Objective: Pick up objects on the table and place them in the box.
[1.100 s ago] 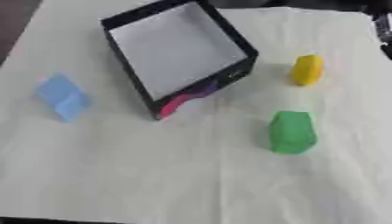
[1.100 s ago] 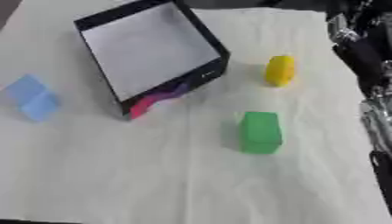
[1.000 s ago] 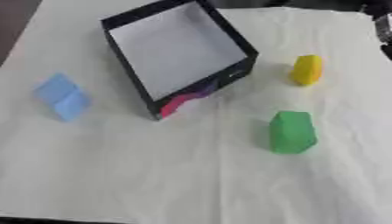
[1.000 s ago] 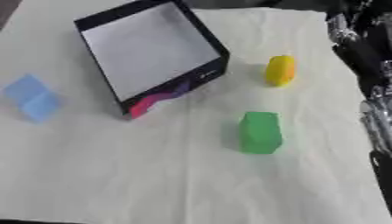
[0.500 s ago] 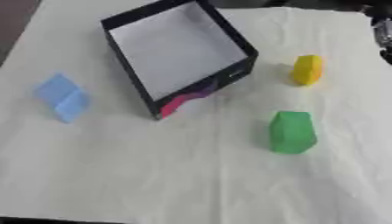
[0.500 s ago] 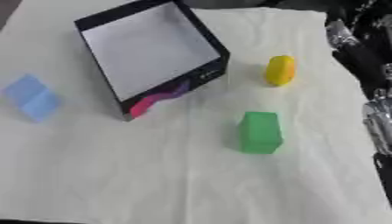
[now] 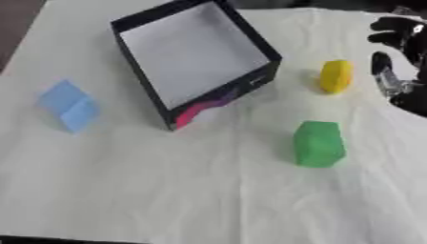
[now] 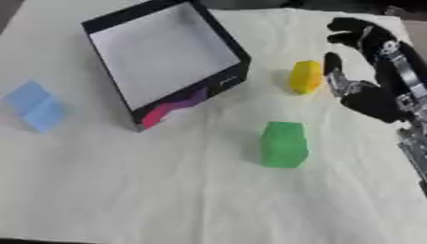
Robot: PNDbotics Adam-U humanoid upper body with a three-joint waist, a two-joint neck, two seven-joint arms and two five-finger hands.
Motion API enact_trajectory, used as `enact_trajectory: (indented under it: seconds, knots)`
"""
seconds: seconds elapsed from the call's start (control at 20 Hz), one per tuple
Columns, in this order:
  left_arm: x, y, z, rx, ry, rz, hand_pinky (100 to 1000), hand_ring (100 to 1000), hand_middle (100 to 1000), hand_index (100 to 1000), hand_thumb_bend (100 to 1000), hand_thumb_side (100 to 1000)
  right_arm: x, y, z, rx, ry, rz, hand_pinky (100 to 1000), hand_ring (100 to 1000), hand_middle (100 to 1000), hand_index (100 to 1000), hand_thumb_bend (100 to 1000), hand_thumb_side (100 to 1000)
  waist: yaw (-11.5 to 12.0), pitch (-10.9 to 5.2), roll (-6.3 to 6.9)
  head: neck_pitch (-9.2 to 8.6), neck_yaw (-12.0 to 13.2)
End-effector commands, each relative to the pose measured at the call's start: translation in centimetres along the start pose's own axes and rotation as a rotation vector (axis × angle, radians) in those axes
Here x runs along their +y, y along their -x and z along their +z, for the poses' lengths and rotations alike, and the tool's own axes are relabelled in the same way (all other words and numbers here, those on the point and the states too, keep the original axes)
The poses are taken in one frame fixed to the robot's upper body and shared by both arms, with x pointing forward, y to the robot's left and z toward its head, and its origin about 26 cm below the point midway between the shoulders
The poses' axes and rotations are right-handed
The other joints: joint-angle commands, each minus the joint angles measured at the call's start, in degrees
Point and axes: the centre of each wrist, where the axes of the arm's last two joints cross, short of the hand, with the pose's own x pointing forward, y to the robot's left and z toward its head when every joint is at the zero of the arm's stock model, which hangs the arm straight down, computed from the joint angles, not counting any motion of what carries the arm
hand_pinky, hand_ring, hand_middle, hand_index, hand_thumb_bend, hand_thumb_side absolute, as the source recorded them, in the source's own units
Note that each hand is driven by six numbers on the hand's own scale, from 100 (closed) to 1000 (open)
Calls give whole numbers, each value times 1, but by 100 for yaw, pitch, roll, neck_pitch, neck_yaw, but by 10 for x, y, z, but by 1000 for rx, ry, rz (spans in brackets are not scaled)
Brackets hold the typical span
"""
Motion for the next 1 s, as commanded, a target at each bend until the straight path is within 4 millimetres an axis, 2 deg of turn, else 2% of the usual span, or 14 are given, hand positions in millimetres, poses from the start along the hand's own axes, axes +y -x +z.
enact_trajectory:
  seconds: [0.05,0.25,0.6,0.7,0.9,1.0]
  knots:
    - [4,-7,-5,-23,7,-13,685,570,790,825,443,569,-5,-5,0,-57,-94,81,936,834,833,889,134,391,-21,-101,-34,14,8]
    - [5,-7,-5,-21,11,-17,685,570,790,824,443,570,-4,-3,6,-93,-184,132,932,834,834,900,193,441,-41,-111,-40,25,12]
    - [8,-5,-4,-14,15,-32,684,569,790,824,442,573,-8,2,21,-108,-334,232,933,840,839,907,209,542,-76,-131,-100,79,56]
    - [8,-4,-3,-11,16,-37,684,569,790,823,442,574,-10,2,24,-91,-364,252,935,844,841,907,240,555,-86,-137,-120,89,76]
    - [9,-3,-2,-6,17,-37,684,568,790,823,442,575,-13,2,24,-80,-377,256,941,840,834,905,303,463,-94,-141,-138,95,114]
    - [8,-3,-2,-5,18,-37,684,568,790,823,443,576,-14,1,23,-87,-383,245,944,837,829,903,352,345,-92,-141,-136,96,116]
